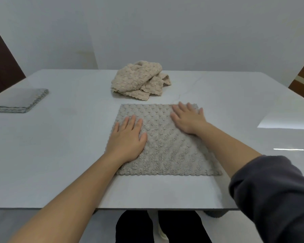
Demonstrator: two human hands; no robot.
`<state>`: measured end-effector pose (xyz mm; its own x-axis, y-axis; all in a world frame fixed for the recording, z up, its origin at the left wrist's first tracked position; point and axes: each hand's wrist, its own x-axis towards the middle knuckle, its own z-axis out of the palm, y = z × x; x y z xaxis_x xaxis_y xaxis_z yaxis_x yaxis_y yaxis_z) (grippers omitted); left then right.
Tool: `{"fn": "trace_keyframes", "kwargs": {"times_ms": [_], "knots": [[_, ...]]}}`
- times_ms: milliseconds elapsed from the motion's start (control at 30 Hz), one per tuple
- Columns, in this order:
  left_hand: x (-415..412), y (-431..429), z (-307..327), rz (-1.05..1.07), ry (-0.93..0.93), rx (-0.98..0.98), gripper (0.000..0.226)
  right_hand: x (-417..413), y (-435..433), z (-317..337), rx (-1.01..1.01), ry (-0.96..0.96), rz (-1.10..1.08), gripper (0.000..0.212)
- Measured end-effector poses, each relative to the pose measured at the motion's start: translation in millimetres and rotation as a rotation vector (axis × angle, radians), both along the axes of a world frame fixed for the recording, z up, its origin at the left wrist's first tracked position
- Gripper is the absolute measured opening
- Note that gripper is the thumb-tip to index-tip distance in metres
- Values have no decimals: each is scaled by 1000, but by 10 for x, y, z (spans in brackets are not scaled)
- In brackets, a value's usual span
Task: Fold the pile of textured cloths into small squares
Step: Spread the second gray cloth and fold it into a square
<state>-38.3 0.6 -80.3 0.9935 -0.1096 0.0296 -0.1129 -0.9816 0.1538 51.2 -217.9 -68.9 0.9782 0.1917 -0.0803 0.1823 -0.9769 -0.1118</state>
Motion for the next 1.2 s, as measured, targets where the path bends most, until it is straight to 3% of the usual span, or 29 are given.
{"fn": "trace_keyframes", "kwargs": {"times_ms": [100,267,433,567,700,1033,1200], "knots": [[-6,-3,-3,2,7,3,59,43,-216,65,-2,-10,-104,61],[-5,-7,12,5,19,15,59,-136,40,-16,39,-34,46,63],[52,-41,115,6,84,41,60,-134,40,-100,34,-44,23,64],[348,-280,267,-57,18,-20,60,-127,52,-115,38,-48,25,63],[657,-507,184,-123,103,-36,55,-151,45,-110,44,-46,14,62],[765,122,96,265,85,28,61,-151,23,-101,53,-24,30,63],[296,-111,233,77,-30,8,60,-298,30,62,127,-26,57,61]]}}
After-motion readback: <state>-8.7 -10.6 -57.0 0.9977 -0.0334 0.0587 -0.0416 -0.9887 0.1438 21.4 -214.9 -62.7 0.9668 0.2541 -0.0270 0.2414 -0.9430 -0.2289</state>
